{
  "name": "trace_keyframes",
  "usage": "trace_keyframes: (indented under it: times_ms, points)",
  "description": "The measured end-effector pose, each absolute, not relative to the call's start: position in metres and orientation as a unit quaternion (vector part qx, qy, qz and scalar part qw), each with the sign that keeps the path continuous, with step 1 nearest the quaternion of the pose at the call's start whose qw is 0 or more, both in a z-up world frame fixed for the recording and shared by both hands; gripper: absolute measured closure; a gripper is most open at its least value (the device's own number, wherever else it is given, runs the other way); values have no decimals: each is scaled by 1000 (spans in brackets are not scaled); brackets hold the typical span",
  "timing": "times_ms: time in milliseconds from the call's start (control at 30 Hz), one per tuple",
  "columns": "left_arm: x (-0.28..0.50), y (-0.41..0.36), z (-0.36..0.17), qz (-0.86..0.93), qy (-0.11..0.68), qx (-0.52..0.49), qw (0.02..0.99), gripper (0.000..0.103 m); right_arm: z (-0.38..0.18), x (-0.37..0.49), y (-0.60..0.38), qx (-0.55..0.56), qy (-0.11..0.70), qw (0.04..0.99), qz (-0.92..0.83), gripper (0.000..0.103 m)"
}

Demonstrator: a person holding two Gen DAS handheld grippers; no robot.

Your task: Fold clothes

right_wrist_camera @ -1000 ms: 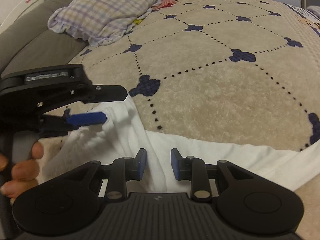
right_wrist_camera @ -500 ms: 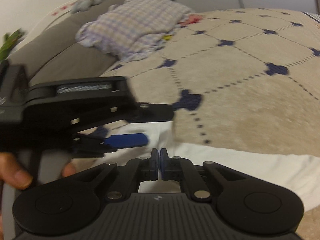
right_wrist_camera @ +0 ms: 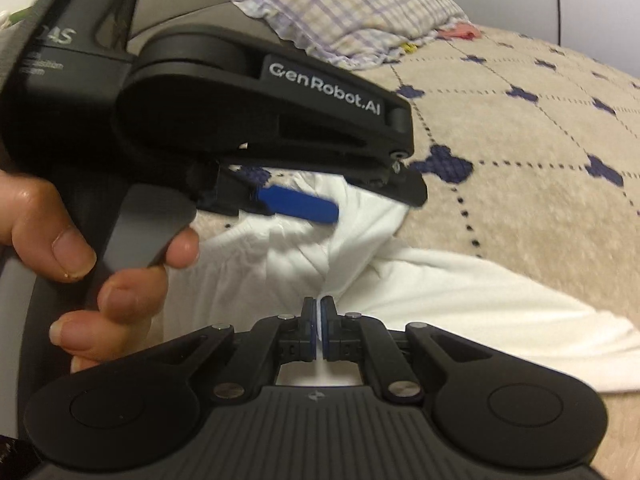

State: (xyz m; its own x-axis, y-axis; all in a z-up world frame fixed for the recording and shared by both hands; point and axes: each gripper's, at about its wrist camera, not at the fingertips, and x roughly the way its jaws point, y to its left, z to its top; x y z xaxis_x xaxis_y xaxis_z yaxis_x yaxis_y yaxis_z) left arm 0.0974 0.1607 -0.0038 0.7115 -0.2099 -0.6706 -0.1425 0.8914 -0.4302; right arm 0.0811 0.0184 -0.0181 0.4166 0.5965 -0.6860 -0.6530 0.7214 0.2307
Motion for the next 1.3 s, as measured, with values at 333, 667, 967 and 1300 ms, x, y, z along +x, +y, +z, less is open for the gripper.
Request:
trace_keyframes:
  times_ms: [333,667,967,1300]
  points:
    - [126,152,-10,-31,398,-175,900,59,-26,98,16,1,423,829,365,98]
    - [134,149,-28,-6,429,-174,886,54,-27,123,-1,101,493,801,325,98]
    - [120,181,-35,51,390,-317,863,95,-3,119,-80,182,488,826,216,69]
    - [67,199,-11,75,324,-382,863,96,-22,130,-137,306,490,812,77,68]
